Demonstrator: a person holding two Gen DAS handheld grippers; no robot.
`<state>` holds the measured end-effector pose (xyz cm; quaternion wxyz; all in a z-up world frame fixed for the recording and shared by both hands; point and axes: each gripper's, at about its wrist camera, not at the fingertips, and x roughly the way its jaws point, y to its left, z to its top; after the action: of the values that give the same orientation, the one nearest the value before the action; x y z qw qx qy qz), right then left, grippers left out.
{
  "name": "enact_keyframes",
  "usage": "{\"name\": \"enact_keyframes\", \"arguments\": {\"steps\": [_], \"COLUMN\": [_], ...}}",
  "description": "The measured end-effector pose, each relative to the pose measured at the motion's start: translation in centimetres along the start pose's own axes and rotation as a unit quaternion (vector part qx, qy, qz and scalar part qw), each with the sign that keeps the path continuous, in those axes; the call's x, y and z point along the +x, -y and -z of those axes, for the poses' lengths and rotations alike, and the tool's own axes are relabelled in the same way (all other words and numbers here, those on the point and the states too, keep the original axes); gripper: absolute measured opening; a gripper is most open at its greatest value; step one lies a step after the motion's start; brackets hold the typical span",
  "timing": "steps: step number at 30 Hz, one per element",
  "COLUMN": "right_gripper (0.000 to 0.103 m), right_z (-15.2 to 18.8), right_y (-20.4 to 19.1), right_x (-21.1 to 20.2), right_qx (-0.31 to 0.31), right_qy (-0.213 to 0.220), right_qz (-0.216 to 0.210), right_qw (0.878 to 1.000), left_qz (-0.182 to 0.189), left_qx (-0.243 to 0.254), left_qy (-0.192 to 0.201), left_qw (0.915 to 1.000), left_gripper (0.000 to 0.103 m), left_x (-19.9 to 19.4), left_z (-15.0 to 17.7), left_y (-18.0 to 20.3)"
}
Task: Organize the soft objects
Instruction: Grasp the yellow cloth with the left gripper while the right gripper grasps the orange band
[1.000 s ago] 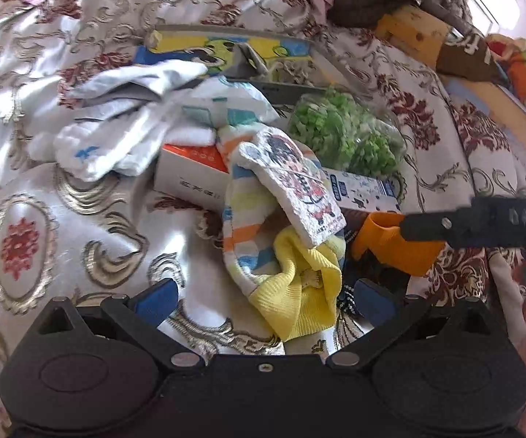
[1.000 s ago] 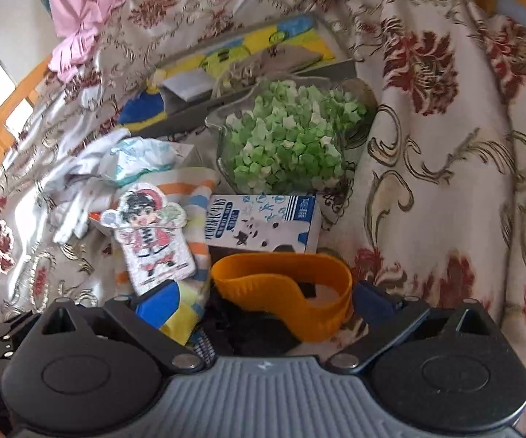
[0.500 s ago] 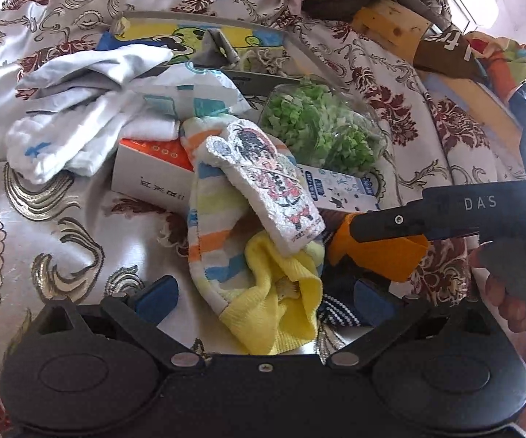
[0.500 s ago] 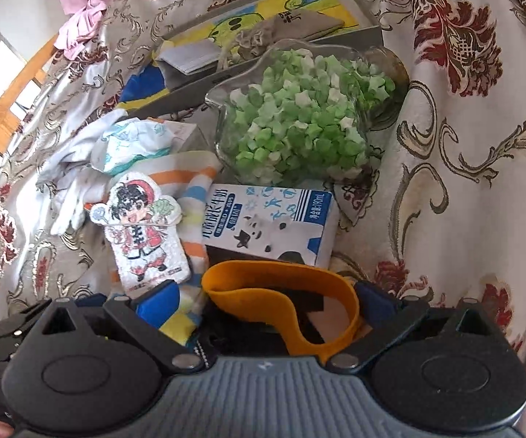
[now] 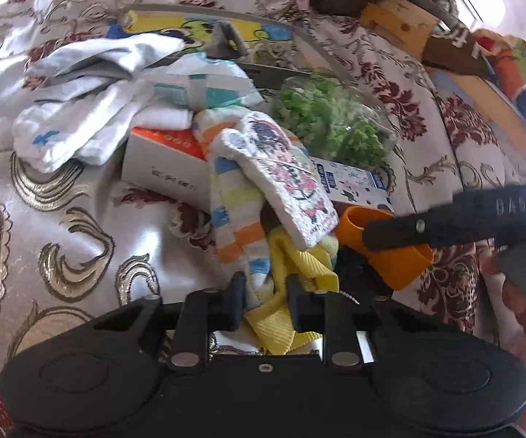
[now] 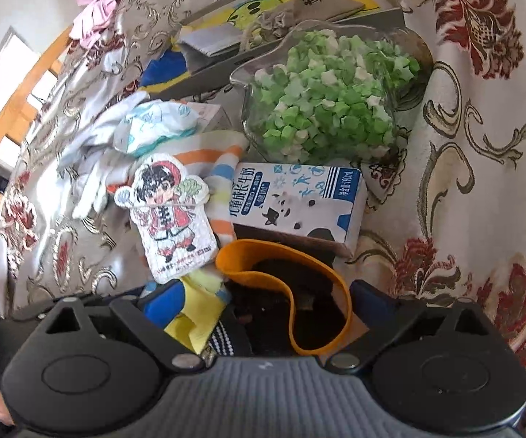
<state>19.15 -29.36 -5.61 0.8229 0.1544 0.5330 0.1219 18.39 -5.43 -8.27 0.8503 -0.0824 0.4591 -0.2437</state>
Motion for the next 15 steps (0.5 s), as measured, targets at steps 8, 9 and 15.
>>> {"name": "enact_keyframes", "arguments": {"steps": [8,9,15], "right_gripper": [0.077,0.071,0.041], "right_z": [0.4,0.4,0.6], "right_y": [0.2,0.2,0.6], "right_x": [0.0,-0.1,-0.5], "right_qx": [-0.004,-0.004,0.004], "right_qy": [0.004,0.008,0.018], "right_qz": [0.03,0.032,0.037], "right_qw": [1.0,0.999,0.999], "left_qz": [-0.029,-0.031,-0.064], "left_qx": [-0.007,-0.01,-0.029], "left_qy": [-0.009,-0.009,-0.01], "left_qw": [0.9995,0.9994,0.9975], "left_gripper": [0.014,0.014,0.013], "left_x": [-0.9,-1.1,-2.8], "left_z": [-0.1,0.0,0.5], "left_y": [0.5,0.6,0.4]}}
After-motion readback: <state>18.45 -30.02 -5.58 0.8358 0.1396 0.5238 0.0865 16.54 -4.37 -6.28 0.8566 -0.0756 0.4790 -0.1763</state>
